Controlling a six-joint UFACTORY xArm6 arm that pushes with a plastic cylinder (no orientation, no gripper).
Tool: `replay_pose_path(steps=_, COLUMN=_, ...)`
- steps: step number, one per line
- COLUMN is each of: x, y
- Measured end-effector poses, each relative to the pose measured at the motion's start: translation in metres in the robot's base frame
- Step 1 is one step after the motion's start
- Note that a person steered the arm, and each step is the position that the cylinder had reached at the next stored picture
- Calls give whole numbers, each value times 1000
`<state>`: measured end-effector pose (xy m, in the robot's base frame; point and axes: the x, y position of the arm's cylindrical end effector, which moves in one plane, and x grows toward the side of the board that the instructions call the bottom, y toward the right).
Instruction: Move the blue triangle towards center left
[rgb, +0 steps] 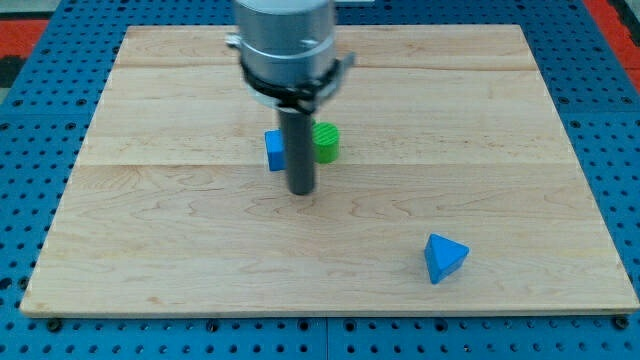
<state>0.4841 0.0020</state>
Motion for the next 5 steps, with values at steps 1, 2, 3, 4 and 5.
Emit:
replay_pose_path(steps=1, x=13, y=128)
replay_pose_path(steps=2, x=36, y=194)
replay_pose_path(steps=3, x=71, y=153)
replay_pose_path(steps=4, x=73, y=95)
replay_pose_path(steps=5, x=87, y=140)
